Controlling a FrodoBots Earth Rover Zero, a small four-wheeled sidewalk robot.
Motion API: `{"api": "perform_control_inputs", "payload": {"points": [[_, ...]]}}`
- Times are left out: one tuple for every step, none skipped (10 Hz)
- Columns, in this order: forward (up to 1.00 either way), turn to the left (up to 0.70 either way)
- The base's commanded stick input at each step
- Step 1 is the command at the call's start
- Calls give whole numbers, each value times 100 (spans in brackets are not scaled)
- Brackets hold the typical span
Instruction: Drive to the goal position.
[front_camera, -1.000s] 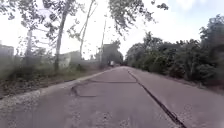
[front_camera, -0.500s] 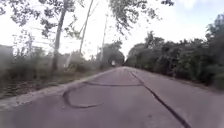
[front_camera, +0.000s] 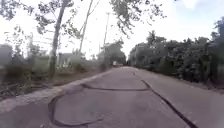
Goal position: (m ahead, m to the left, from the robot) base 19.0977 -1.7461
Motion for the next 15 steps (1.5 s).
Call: {"api": "perform_control_inputs", "payload": {"points": [[100,0],[100,0],[100,0],[100,0],[100,0],[100,0],[100,0],[100,0],[100,0],[100,0],[100,0],[100,0],[100,0],[100,0],[100,0]]}}
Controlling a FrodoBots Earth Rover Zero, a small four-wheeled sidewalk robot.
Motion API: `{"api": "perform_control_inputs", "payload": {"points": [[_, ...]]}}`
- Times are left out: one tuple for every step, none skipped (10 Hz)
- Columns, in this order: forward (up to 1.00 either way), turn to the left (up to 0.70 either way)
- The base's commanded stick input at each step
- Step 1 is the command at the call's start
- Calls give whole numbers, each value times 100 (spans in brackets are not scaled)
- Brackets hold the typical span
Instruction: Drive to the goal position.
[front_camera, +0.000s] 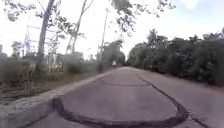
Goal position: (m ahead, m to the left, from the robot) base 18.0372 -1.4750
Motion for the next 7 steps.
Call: {"api": "perform_control_inputs", "payload": {"points": [[100,0],[100,0],[100,0],[100,0],[100,0],[100,-3],[100,-21]]}}
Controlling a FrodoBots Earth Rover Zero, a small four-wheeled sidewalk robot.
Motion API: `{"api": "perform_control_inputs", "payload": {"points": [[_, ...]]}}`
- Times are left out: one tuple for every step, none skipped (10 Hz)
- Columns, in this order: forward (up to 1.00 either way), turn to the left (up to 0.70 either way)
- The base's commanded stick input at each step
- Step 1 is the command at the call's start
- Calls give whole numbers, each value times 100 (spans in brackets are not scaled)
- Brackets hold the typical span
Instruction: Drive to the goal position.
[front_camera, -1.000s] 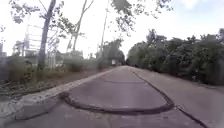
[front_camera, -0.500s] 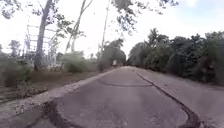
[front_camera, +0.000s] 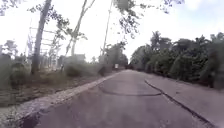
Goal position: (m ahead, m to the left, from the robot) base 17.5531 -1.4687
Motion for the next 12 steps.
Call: {"api": "perform_control_inputs", "payload": {"points": [[100,-38],[100,-40],[100,-28],[100,-7],[100,0],[100,0],[100,0],[100,0],[100,0],[100,0],[100,0],[100,-18]]}}
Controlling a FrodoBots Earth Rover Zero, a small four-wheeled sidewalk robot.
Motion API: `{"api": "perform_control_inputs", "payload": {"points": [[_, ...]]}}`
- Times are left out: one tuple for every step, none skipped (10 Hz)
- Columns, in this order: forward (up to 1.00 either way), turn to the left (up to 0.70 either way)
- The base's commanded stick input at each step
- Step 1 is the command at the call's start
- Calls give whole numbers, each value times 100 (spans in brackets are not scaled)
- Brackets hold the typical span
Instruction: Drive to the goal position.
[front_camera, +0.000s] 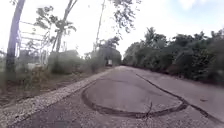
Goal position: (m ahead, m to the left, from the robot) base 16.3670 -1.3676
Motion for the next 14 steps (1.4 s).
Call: {"api": "perform_control_inputs", "payload": {"points": [[100,-40],[100,-21],[100,-2],[100,0],[100,0],[100,0],[100,0],[100,0],[100,0],[100,0],[100,0],[100,0],[100,0],[100,0]]}}
